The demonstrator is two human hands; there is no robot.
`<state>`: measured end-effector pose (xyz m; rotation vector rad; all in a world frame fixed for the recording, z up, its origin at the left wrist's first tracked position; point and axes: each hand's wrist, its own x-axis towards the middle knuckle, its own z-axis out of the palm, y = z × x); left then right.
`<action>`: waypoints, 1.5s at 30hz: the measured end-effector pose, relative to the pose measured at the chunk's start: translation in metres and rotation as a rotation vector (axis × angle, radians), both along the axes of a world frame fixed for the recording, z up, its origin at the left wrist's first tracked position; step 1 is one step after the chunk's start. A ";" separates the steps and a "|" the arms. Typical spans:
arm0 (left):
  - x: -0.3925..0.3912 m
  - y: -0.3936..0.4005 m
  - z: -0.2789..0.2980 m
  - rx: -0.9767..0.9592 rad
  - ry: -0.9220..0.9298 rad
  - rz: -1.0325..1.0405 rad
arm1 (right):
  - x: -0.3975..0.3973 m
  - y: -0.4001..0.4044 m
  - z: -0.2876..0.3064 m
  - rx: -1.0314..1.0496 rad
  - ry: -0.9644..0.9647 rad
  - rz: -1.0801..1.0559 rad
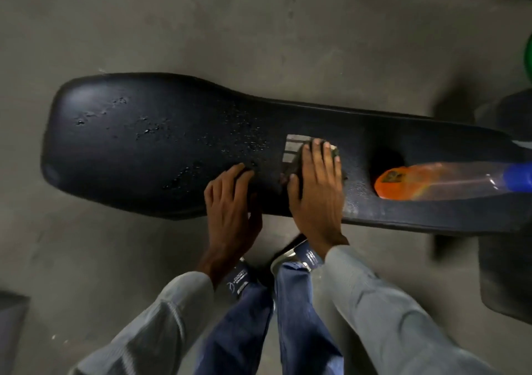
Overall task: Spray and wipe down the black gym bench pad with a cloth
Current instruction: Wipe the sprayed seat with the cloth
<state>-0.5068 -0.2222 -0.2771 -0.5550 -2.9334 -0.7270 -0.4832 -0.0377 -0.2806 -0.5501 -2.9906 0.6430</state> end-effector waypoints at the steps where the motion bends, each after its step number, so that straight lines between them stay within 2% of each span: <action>1: -0.001 -0.012 0.000 -0.016 -0.002 0.018 | 0.002 -0.004 -0.002 0.018 -0.011 -0.008; 3: -0.006 -0.031 -0.003 -0.044 -0.004 0.049 | 0.009 -0.018 -0.004 0.052 0.005 0.000; 6: -0.011 -0.047 -0.010 -0.062 -0.024 0.036 | 0.018 -0.055 -0.005 0.134 0.003 0.175; 8: -0.014 -0.050 -0.013 -0.047 -0.035 0.001 | 0.002 -0.072 -0.005 0.165 0.008 0.285; 11: -0.024 -0.045 -0.011 -0.010 -0.017 -0.001 | -0.046 -0.073 -0.002 0.147 0.026 0.331; 15: -0.050 -0.034 -0.004 -0.012 0.038 -0.029 | -0.078 -0.044 0.003 0.186 -0.052 0.226; 18: -0.067 -0.033 -0.001 -0.069 0.040 -0.009 | -0.039 -0.036 0.007 0.175 -0.080 0.038; 20: -0.075 -0.038 -0.003 -0.104 0.028 0.047 | -0.003 -0.050 0.009 0.164 -0.090 -0.003; 23: -0.084 -0.051 -0.012 -0.130 0.022 0.079 | 0.011 -0.082 0.002 0.205 -0.111 0.177; 25: -0.086 -0.059 -0.020 -0.152 0.024 0.073 | -0.016 -0.093 -0.001 0.200 -0.052 0.330; 27: -0.086 -0.061 -0.025 -0.177 0.023 0.068 | -0.057 -0.089 -0.001 0.169 0.003 0.392; 31: -0.085 -0.057 -0.022 -0.193 0.011 0.096 | -0.108 -0.048 0.008 0.186 -0.083 0.261; 34: -0.086 -0.056 -0.016 -0.205 -0.019 0.102 | -0.075 -0.029 0.011 0.168 -0.124 0.044; 36: -0.086 -0.056 -0.015 -0.209 -0.033 0.102 | -0.036 -0.045 0.014 0.163 -0.136 -0.063; 39: -0.086 -0.056 -0.016 -0.212 -0.036 0.096 | -0.010 -0.088 0.009 0.162 -0.159 0.077; 42: -0.086 -0.058 -0.019 -0.219 -0.033 0.088 | -0.058 -0.101 0.004 0.158 -0.099 0.294; 45: -0.086 -0.058 -0.021 -0.229 -0.024 0.085 | -0.118 -0.075 0.003 0.173 -0.073 0.310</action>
